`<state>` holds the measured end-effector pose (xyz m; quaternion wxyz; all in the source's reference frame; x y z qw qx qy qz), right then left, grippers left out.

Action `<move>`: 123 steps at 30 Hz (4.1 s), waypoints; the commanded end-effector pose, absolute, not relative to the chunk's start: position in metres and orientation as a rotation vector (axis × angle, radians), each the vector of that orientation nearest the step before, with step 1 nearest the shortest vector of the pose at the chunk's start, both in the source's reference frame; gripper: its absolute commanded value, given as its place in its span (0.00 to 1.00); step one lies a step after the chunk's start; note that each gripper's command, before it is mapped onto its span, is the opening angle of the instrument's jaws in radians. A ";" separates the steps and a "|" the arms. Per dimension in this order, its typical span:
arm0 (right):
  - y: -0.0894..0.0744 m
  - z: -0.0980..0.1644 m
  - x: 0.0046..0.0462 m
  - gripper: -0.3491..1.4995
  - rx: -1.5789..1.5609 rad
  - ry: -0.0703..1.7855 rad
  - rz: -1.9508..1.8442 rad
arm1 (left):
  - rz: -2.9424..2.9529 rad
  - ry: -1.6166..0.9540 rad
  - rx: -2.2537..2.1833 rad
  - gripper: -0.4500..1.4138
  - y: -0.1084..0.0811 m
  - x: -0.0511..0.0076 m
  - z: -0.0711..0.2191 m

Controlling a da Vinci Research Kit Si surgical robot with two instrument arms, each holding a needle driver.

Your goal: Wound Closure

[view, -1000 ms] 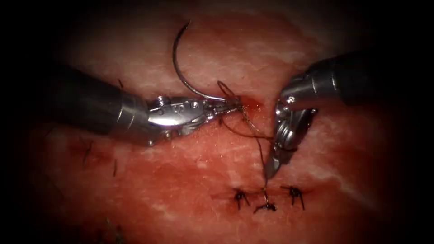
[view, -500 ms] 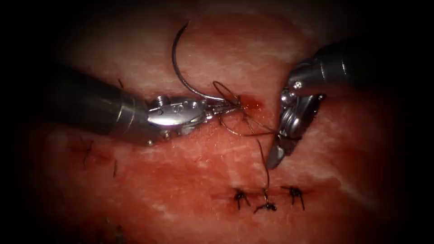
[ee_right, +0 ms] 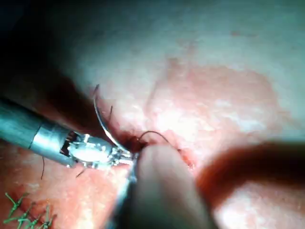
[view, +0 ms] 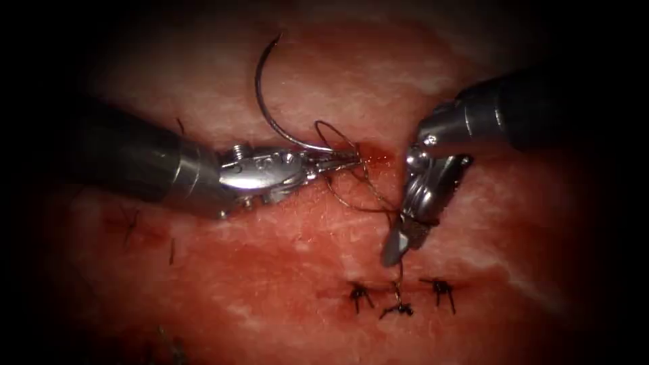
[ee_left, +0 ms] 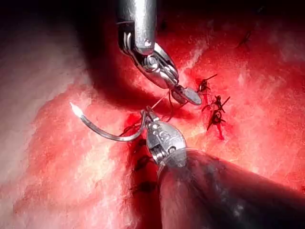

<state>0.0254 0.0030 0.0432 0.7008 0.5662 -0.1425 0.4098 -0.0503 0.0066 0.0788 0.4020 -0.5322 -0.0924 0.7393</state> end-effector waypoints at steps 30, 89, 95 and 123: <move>0.008 0.039 0.0271 0.00 1.201 -0.098 0.922 | 1.884 -0.239 -1.344 0.00 0.003 -0.0484 0.078; 0.022 0.045 0.0283 0.00 0.322 0.687 -0.808 | 1.868 -0.488 -1.398 0.00 -0.022 -0.0534 0.064; 0.022 0.047 0.0289 0.00 0.300 0.552 -0.791 | 1.871 -0.525 -1.407 0.00 -0.025 -0.0548 0.064; 0.025 0.051 0.0308 0.00 0.126 0.350 -0.725 | 1.912 -0.814 -1.364 0.00 -0.040 -0.0598 0.067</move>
